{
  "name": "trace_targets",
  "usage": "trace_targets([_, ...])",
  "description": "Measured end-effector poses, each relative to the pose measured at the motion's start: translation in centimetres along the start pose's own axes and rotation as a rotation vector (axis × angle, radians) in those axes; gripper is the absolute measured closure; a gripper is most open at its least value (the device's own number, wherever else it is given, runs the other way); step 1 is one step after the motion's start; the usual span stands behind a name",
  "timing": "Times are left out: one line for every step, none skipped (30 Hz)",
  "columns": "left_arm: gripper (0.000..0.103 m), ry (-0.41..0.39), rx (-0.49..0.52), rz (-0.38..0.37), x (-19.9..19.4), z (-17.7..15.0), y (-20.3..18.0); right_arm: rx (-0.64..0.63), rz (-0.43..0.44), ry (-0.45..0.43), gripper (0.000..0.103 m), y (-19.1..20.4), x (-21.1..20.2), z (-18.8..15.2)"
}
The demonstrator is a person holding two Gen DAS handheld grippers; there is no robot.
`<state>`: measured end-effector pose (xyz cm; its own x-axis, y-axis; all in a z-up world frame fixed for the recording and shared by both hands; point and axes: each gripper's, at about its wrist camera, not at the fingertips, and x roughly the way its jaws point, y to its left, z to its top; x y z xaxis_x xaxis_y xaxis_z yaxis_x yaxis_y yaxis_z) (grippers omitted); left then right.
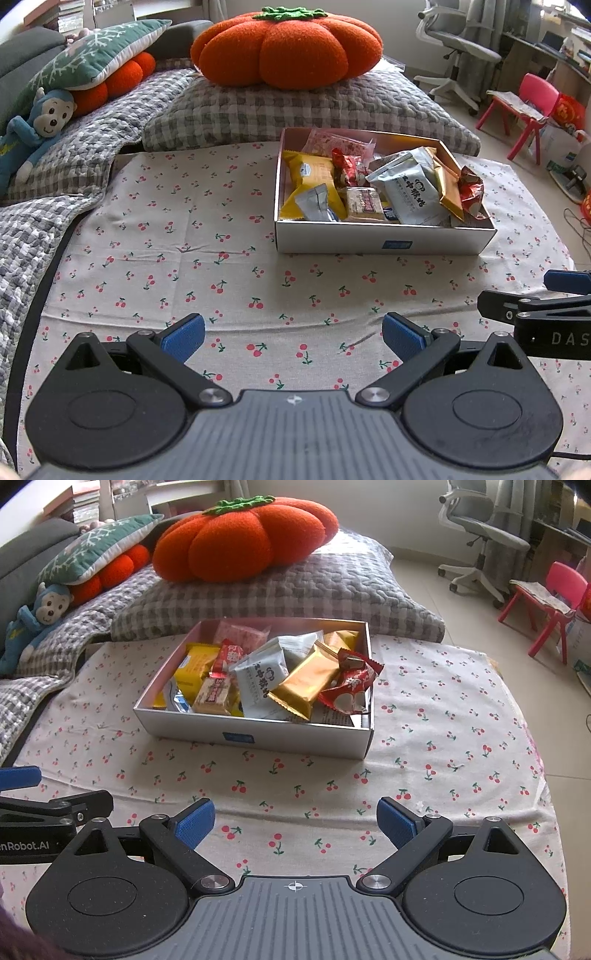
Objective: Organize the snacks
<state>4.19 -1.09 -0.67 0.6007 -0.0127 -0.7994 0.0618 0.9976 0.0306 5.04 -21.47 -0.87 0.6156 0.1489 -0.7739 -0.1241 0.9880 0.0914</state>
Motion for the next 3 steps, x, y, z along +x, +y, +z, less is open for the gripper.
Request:
trace_targets([0.001,0.000,0.003,0.003,0.01,-0.01,-0.01,-0.001,0.001,0.000,0.007,0.02,0.03,-0.02])
trace_targets([0.001,0.000,0.005,0.002,0.00,-0.01,-0.01,-0.002,0.001,0.000,0.007,0.06,0.05,-0.04])
trace_targets([0.001,0.003,0.007,-0.004,0.06,0.00,-0.03,-0.003,0.001,0.000,0.007,0.09,0.06,-0.05])
